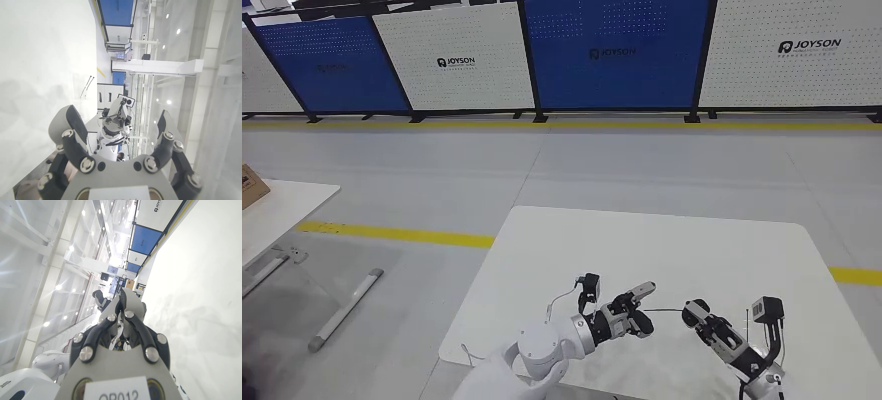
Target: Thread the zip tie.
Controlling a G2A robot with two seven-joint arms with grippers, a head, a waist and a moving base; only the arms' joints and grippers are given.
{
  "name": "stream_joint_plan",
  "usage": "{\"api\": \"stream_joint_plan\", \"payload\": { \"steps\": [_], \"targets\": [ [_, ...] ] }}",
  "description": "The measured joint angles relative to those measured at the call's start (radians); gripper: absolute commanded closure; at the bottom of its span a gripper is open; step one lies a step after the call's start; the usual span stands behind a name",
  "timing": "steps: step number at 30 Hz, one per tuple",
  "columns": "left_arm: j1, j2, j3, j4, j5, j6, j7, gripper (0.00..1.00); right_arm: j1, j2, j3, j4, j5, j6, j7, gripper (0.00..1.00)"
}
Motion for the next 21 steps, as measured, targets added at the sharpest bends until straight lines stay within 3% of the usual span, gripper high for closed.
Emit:
{"api": "stream_joint_plan", "payload": {
  "steps": [8, 17, 21],
  "targets": [
    [0.0, 0.0, 0.0, 0.0, 0.0, 0.0, 0.0, 0.0, 0.026, -0.01, -0.063, 0.008, -0.077, 0.031, -0.058, 1.0],
    [-0.004, 0.0, 0.021, 0.005, 0.051, 0.014, 0.013, 0.0, 0.026, -0.01, -0.063, 0.008, -0.077, 0.031, -0.059, 1.0],
    [-0.009, -0.007, 0.034, 0.008, 0.033, 0.01, 0.062, 0.0, 0.026, -0.01, -0.063, 0.008, -0.077, 0.031, -0.059, 1.0]
  ]
}}
